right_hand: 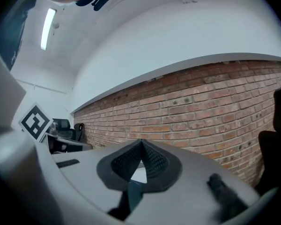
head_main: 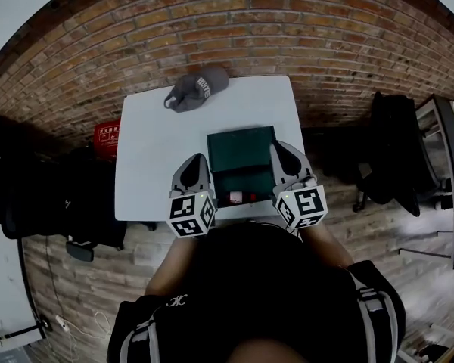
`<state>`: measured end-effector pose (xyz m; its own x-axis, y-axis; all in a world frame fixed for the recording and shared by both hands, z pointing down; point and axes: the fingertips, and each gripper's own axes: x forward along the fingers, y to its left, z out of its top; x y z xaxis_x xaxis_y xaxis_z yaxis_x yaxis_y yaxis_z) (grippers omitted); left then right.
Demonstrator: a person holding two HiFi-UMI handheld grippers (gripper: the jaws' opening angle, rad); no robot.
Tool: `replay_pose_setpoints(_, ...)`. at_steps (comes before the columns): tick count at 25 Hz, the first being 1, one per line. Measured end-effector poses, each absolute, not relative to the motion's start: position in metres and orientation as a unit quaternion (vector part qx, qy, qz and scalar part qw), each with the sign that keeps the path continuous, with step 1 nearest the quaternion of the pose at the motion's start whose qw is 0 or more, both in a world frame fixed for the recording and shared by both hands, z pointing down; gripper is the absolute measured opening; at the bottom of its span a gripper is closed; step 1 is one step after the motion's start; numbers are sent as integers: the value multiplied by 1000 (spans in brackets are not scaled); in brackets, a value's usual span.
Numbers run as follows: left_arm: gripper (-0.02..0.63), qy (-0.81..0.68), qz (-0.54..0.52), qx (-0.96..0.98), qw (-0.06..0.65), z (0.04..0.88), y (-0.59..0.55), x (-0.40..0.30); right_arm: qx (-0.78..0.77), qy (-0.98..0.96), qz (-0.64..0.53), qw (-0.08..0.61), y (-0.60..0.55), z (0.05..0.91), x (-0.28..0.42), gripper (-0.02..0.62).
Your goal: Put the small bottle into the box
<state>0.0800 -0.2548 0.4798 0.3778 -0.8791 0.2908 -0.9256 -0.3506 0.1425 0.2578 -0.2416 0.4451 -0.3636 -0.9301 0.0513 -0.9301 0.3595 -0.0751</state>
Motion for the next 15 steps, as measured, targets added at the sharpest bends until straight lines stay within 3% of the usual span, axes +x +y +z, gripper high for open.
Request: replay_pose_setpoints(15,12,-555,74,817,137,478,-269,73,-582,811,-55,-7,-260,456,269,29)
